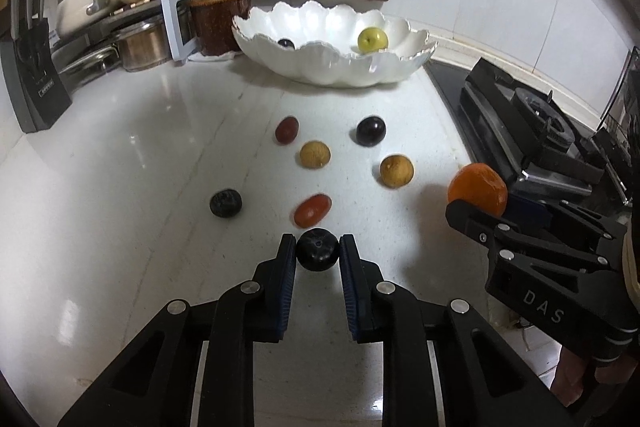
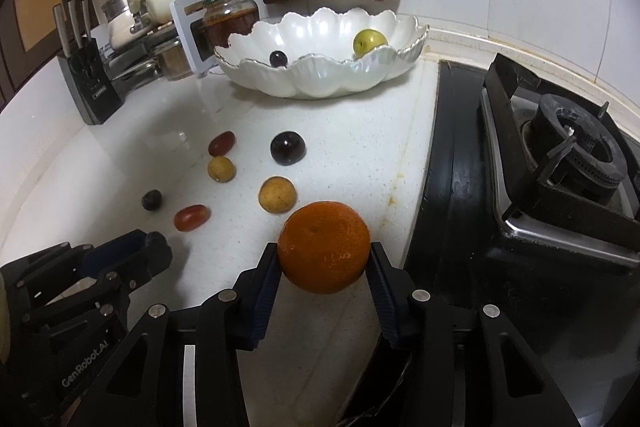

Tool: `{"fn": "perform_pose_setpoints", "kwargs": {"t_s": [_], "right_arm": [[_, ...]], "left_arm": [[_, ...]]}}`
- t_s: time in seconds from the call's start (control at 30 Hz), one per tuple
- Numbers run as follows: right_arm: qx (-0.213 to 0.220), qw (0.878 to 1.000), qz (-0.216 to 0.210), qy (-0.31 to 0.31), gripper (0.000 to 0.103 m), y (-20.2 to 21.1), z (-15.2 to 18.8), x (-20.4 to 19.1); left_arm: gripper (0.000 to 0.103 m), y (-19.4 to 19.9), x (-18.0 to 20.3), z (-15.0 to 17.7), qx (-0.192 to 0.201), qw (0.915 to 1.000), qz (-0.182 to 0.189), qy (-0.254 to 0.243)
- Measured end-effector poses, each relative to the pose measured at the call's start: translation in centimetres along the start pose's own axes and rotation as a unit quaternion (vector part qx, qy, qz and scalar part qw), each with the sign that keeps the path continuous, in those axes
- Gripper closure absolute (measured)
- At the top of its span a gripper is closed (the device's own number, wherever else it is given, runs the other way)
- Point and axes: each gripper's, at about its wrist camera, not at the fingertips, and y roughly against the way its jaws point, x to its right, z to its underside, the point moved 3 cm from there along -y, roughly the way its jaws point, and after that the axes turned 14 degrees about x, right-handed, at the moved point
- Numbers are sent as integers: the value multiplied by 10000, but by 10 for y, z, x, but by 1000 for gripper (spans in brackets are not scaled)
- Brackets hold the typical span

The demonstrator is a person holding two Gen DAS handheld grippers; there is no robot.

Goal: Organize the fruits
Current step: 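Close the right gripper on the orange while the left gripper grasps the dark plum, then carry the orange and dark plum toward the white bowl with both tools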

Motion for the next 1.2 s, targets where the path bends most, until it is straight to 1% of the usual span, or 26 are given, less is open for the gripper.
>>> {"fn": "perform_pose_setpoints", "kwargs": {"t_s": [0.23, 0.57, 0.87, 1.2], "right_arm": [[166, 9998, 37, -106, 59, 13, -11, -3], [483, 9986, 129, -155, 59, 35, -33, -12], [842, 9961, 240, -147, 59, 54, -58, -20], [1215, 9920, 333, -74, 59, 63, -88, -27]], "left_arm": [[80, 11, -8, -14, 178, 9998, 72, 77], [80, 30, -15, -43, 603, 9979, 231, -11], [80, 48, -17, -69, 1013, 9940, 392, -111], [80, 61, -21, -100, 1450, 9882, 444, -217]]}}
